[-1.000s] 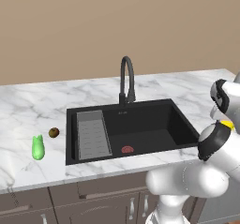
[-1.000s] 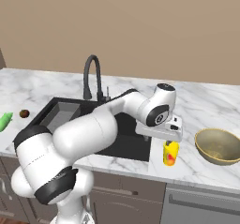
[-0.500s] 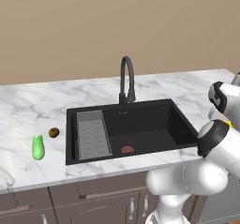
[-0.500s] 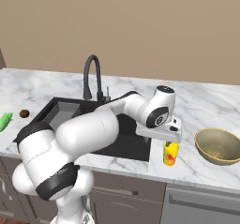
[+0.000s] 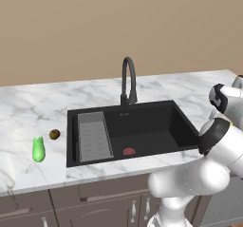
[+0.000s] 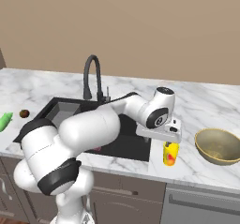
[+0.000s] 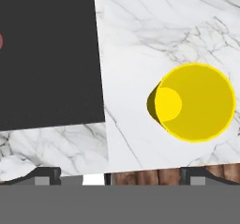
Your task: Remove the corn and apple from the sink. Then move the bowl and cup from the counter to the sink for washing.
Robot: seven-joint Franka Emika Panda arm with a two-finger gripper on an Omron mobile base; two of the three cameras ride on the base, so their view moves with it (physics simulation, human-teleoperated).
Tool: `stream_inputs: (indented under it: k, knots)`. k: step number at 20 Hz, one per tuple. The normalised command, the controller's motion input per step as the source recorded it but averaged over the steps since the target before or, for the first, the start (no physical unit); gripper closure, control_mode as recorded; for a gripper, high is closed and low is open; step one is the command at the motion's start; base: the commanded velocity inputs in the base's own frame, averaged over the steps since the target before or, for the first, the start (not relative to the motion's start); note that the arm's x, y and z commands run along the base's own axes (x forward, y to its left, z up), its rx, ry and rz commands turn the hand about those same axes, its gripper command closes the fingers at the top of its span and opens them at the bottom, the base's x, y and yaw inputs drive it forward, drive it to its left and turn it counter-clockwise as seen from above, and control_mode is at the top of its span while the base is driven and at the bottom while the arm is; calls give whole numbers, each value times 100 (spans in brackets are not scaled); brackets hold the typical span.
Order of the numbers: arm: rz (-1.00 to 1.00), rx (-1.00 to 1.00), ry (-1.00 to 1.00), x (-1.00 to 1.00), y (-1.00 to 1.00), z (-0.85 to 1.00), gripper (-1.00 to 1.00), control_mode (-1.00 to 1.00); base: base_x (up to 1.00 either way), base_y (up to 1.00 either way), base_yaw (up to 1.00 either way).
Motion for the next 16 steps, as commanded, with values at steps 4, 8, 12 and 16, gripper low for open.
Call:
stream_inputs:
  k: [4, 8, 12, 16]
  knots:
    - [0, 0, 0, 0, -10, -8, -100, -100, 0, 0, 0]
    - [-1, 0, 0, 0, -9, -10, -100, -100, 0, 0, 0]
    - [0, 0, 0, 1, -7, -7, -100, -100, 0, 0, 0]
    - [0, 0, 0, 0, -5, -4, -100, -100, 0, 0, 0]
